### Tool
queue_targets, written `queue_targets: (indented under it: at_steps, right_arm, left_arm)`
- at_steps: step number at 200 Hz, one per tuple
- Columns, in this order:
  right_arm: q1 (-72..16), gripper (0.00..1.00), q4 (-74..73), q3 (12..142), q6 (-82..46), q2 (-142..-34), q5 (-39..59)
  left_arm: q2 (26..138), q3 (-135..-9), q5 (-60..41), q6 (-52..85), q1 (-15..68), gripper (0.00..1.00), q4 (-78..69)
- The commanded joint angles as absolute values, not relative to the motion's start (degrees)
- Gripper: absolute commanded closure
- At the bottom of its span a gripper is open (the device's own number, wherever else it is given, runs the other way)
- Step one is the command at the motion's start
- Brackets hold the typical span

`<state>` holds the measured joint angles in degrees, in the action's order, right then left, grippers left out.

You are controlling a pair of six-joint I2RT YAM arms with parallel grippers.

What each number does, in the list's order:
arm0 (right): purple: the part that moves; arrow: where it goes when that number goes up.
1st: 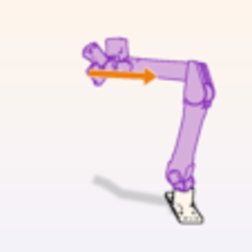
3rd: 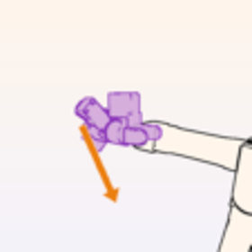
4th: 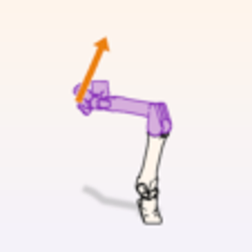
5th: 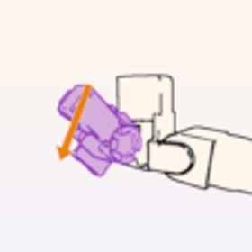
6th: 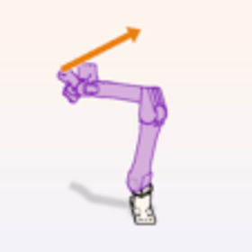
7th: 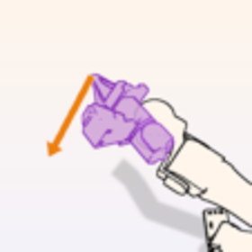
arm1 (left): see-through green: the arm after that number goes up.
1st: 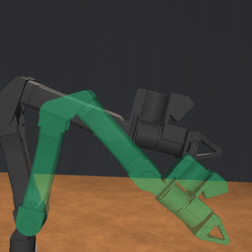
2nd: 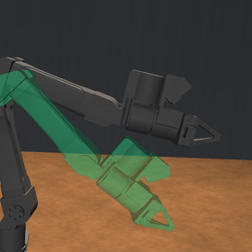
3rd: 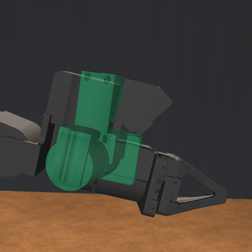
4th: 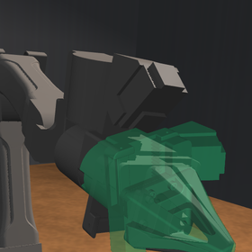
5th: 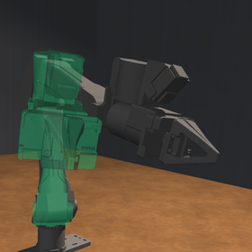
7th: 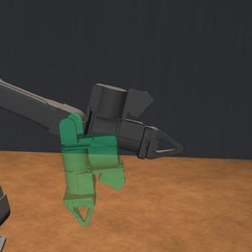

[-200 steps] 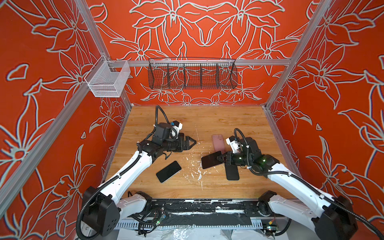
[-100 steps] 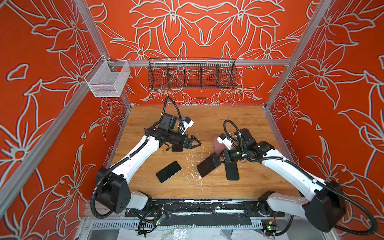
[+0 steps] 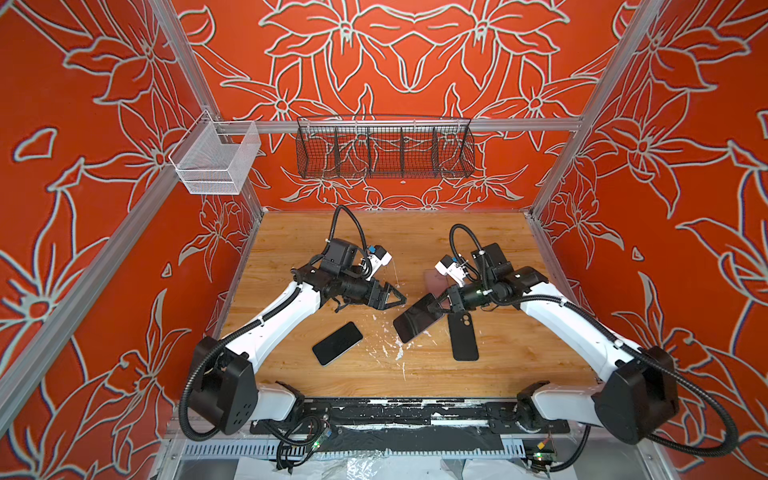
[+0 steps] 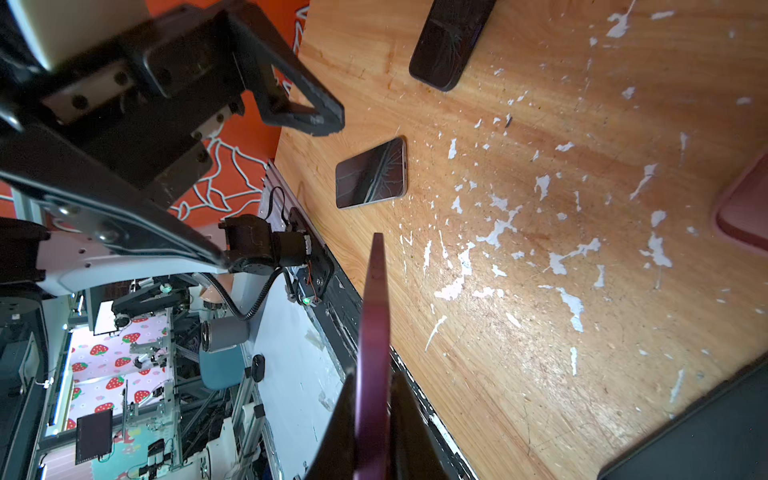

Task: Put the phone into the phone case

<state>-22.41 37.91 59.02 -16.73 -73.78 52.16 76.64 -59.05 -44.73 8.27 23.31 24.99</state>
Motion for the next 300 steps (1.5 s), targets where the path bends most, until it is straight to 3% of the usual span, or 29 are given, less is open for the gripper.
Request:
queue_targets:
  at_steps: [1,57,127,163,222,252,272,300]
  right_arm:
    - [-20.16,1.00,32.40,59.23,-19.71,-69.91,58.59]
    - [-14.70,1.00,11.31,53.56,-39.10,-65.90,63.16]
    - [-14.68,1.00,7.37,52.77,-47.03,-64.10,62.77]
    - [-14.70,1.00,4.72,50.70,-50.44,-63.74,61.82]
    - [-14.70,1.00,-0.95,49.20,-55.59,-64.07,59.70]
    - [-14.57,1.00,-24.19,43.51,-70.09,-65.46,60.44]
    - [-14.64,1.00,-19.95,44.27,-66.56,-66.46,59.91]
    - [-14.62,1.00,-18.57,44.28,-64.61,-66.48,59.60]
  left_arm:
    - [71.96,-56.55,-43.40,16.32,23.14,0.04,18.59]
    - [66.14,-46.85,-50.63,40.32,20.30,0.04,-1.76]
    - [72.25,-41.39,-53.89,57.41,20.30,0.09,-28.52]
    - [77.65,-40.42,-55.32,68.65,21.15,0.20,-46.89]
    - [78.22,-41.05,-54.02,69.47,24.41,0.35,-48.44]
    - [79.88,-41.63,-53.74,72.73,25.74,0.40,-53.25]
    - [81.35,-41.70,-53.47,76.90,25.86,0.44,-58.87]
    - [82.93,-42.57,-53.53,79.65,25.93,0.58,-62.17]
